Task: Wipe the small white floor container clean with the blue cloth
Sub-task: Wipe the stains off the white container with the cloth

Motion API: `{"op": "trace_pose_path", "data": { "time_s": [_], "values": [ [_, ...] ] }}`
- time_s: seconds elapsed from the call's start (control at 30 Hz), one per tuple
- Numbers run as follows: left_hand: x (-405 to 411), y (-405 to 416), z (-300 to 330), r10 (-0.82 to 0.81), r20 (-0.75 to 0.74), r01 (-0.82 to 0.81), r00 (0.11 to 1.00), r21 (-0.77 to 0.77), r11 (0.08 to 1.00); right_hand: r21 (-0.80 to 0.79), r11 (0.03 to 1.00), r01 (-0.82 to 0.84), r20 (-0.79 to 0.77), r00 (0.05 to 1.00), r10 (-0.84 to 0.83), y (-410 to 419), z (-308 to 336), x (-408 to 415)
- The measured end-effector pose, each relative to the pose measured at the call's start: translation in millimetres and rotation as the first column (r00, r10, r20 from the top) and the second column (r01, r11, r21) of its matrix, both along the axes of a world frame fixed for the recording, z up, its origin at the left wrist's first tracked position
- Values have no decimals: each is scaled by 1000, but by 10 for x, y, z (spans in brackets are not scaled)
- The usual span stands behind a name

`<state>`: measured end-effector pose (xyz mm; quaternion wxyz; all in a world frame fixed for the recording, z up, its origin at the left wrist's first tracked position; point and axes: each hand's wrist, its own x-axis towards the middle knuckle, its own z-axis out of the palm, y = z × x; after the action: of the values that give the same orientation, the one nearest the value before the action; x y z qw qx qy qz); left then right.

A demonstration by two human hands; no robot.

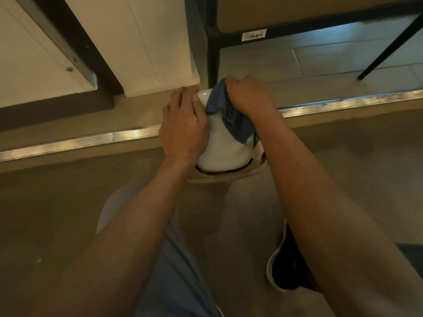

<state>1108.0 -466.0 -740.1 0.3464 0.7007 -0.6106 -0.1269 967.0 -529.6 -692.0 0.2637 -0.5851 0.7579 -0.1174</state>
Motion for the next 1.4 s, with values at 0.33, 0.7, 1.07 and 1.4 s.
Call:
{"op": "trace_pose_path", "data": {
  "time_s": [0.33, 0.7, 1.07, 1.4],
  "values": [
    [-20, 19, 0, 7, 0, -7, 1000, 8, 1000, -436, 838, 330, 280, 934, -222, 1006, -559, 83],
    [-27, 41, 13, -22, 20, 22, 1000, 23, 1000, -274, 918, 287, 238, 945, -225, 562, -319, -33],
    [-35, 41, 24, 2, -2, -2, 1000, 15, 1000, -281, 945, 169, 222, 969, -107, 430, -311, -64],
    [-48, 59, 44, -17, 5, 17, 1000, 15, 1000, -361, 860, 361, 369, 902, -224, 1062, -595, -20]
  ]
}}
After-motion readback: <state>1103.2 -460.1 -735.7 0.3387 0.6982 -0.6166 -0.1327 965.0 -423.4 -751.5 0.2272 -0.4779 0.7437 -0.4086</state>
